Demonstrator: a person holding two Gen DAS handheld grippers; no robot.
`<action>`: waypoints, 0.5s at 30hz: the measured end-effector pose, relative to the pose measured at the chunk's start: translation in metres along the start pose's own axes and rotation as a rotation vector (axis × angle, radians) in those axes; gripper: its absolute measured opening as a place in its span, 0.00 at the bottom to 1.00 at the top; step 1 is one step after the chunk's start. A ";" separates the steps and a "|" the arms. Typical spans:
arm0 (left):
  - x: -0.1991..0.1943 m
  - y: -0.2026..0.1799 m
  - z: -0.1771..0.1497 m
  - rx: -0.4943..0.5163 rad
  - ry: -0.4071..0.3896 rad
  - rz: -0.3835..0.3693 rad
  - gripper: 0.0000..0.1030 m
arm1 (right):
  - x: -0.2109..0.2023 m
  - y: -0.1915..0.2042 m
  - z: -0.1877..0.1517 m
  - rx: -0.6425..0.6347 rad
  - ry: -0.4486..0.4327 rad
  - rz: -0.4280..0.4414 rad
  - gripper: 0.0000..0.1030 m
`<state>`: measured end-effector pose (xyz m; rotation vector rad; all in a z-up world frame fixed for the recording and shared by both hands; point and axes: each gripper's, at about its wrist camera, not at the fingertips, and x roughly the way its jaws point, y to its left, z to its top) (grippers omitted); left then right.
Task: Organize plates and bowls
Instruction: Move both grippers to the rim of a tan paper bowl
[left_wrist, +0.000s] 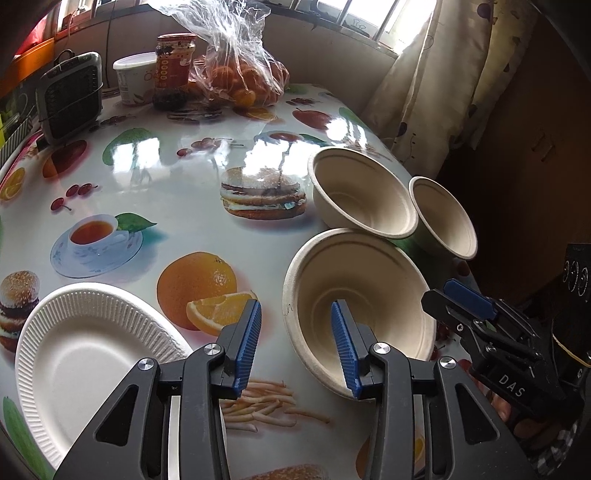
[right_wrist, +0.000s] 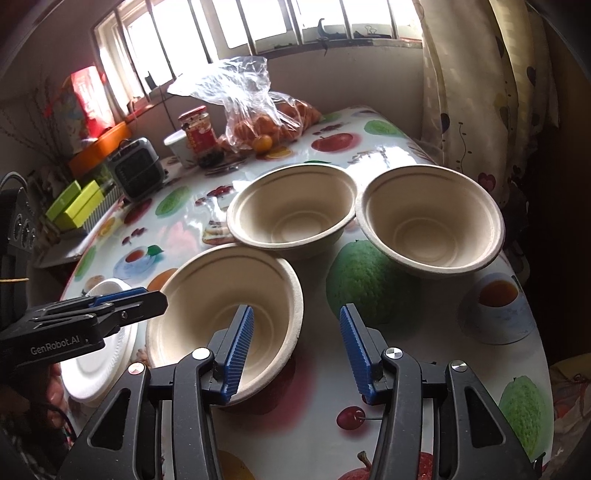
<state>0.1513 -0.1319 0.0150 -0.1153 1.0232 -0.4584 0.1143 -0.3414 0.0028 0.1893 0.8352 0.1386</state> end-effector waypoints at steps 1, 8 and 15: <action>0.000 0.000 0.001 0.004 -0.002 0.003 0.40 | 0.001 0.000 0.001 0.000 0.000 0.001 0.47; -0.001 0.001 0.016 0.018 -0.021 -0.005 0.40 | -0.002 -0.006 0.016 0.002 -0.030 -0.005 0.46; 0.000 -0.005 0.046 0.041 -0.043 -0.028 0.40 | 0.000 -0.014 0.034 0.021 -0.050 -0.005 0.43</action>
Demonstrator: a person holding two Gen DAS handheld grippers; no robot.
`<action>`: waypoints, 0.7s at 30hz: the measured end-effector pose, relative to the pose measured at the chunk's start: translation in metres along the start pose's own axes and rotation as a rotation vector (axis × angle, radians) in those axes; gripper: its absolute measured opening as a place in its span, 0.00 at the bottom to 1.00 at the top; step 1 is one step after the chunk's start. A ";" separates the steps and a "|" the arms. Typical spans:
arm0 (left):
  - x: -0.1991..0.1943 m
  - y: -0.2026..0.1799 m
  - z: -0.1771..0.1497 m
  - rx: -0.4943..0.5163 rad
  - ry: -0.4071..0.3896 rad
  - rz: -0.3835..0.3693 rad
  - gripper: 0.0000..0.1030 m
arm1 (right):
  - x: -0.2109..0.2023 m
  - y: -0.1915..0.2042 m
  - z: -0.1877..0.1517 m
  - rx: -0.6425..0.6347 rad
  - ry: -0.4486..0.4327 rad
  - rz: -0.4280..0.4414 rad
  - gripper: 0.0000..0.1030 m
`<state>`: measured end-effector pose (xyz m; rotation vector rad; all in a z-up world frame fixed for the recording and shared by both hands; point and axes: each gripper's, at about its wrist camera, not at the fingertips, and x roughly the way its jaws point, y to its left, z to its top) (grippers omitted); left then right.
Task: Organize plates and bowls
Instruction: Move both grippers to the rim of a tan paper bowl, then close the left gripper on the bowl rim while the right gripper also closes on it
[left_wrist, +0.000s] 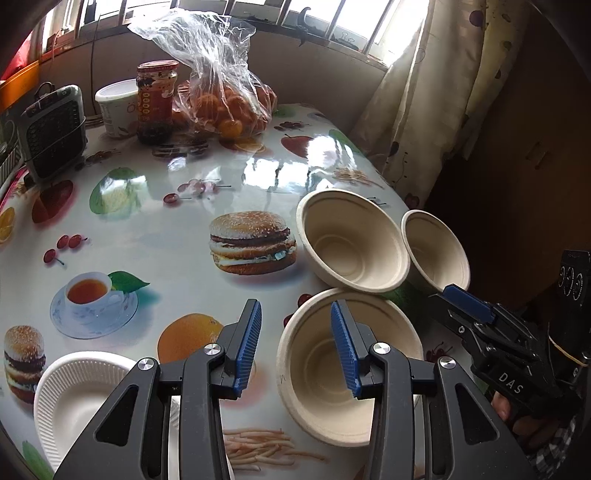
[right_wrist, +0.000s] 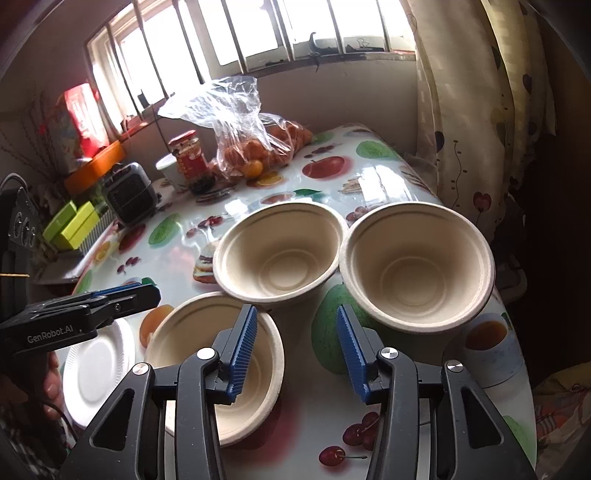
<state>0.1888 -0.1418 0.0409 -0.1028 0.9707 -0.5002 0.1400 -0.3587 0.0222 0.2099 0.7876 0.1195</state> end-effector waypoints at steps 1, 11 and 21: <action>0.001 -0.001 0.004 0.006 0.000 -0.010 0.40 | 0.001 -0.002 0.002 0.008 -0.001 0.003 0.42; 0.021 -0.007 0.047 0.047 -0.004 -0.007 0.40 | 0.003 -0.019 0.010 0.062 0.006 0.042 0.38; 0.060 -0.003 0.069 0.036 0.053 0.000 0.40 | 0.026 -0.020 0.017 0.088 0.065 0.096 0.36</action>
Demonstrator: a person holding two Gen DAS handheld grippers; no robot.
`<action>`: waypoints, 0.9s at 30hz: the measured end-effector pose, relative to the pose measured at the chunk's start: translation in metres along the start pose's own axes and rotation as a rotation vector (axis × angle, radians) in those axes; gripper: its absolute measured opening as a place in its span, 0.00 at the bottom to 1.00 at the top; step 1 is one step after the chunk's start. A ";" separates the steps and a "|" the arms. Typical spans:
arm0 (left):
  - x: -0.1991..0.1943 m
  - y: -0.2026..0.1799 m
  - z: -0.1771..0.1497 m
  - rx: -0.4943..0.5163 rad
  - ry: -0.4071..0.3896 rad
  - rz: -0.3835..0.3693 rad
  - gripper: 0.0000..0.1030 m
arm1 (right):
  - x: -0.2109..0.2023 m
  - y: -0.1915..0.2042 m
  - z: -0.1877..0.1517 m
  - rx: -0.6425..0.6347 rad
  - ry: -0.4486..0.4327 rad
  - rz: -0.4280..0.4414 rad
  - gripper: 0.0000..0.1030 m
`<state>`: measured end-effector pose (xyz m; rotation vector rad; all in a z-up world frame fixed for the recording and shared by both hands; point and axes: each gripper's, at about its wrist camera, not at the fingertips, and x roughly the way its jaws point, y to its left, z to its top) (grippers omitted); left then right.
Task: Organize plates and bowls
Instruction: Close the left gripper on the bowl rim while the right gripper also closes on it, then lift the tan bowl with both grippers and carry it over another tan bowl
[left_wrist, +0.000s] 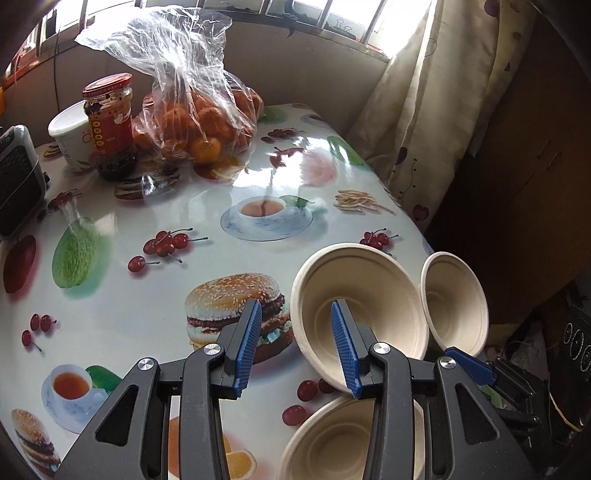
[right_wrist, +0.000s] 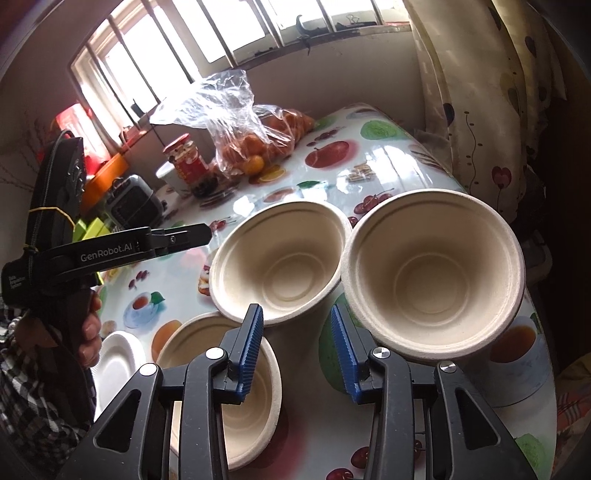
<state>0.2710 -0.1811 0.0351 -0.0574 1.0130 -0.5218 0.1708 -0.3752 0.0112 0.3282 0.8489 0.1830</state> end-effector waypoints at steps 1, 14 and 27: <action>0.003 0.001 0.001 -0.003 0.006 0.003 0.40 | 0.001 -0.001 0.001 0.002 0.003 -0.001 0.35; 0.021 0.000 0.011 -0.024 0.039 -0.034 0.30 | 0.015 -0.005 0.006 0.028 0.030 0.014 0.31; 0.035 0.003 0.012 -0.048 0.071 -0.045 0.15 | 0.022 -0.008 0.008 0.057 0.033 -0.002 0.26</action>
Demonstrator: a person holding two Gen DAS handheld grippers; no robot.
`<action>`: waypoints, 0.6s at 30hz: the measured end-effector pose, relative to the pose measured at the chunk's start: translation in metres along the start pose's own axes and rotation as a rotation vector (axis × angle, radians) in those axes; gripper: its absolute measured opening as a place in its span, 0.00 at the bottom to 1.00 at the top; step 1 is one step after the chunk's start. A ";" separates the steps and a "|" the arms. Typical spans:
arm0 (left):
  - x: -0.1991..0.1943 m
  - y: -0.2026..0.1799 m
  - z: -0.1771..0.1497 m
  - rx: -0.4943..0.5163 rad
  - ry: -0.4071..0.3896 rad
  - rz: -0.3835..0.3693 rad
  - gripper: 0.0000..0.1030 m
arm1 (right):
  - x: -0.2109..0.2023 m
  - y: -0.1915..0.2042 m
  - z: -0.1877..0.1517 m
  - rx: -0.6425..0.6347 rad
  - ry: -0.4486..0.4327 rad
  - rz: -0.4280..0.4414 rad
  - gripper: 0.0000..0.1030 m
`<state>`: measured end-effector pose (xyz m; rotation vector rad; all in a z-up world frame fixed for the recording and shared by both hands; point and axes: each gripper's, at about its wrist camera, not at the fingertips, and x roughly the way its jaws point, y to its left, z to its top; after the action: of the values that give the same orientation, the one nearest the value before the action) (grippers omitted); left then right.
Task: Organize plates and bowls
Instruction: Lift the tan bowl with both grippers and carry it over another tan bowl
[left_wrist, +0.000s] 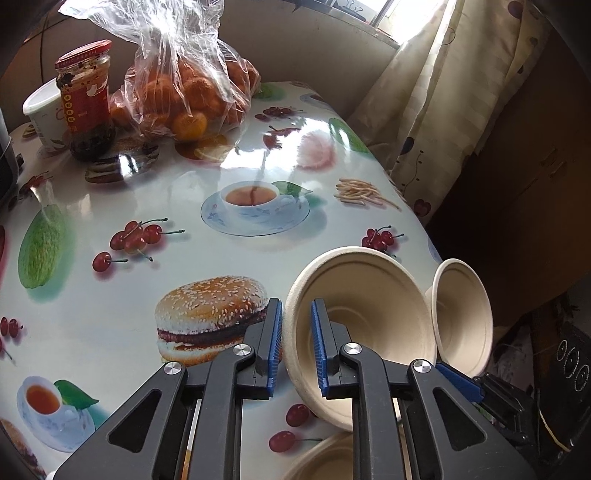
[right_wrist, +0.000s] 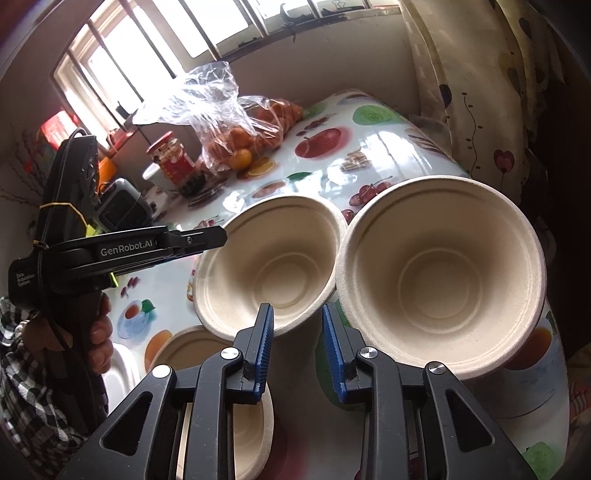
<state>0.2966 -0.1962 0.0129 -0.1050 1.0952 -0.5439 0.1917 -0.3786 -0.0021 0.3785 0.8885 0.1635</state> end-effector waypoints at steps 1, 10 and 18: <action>0.001 0.000 0.000 -0.001 -0.001 0.002 0.14 | 0.000 0.000 0.001 0.002 -0.001 -0.002 0.25; 0.003 0.004 0.000 -0.016 0.004 0.004 0.10 | 0.000 0.000 0.003 0.009 -0.010 -0.010 0.23; 0.000 0.006 -0.002 -0.021 -0.005 0.008 0.10 | 0.002 0.000 0.005 0.016 -0.008 -0.012 0.20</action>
<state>0.2971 -0.1902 0.0100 -0.1201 1.0962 -0.5253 0.1971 -0.3796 -0.0010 0.3886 0.8840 0.1440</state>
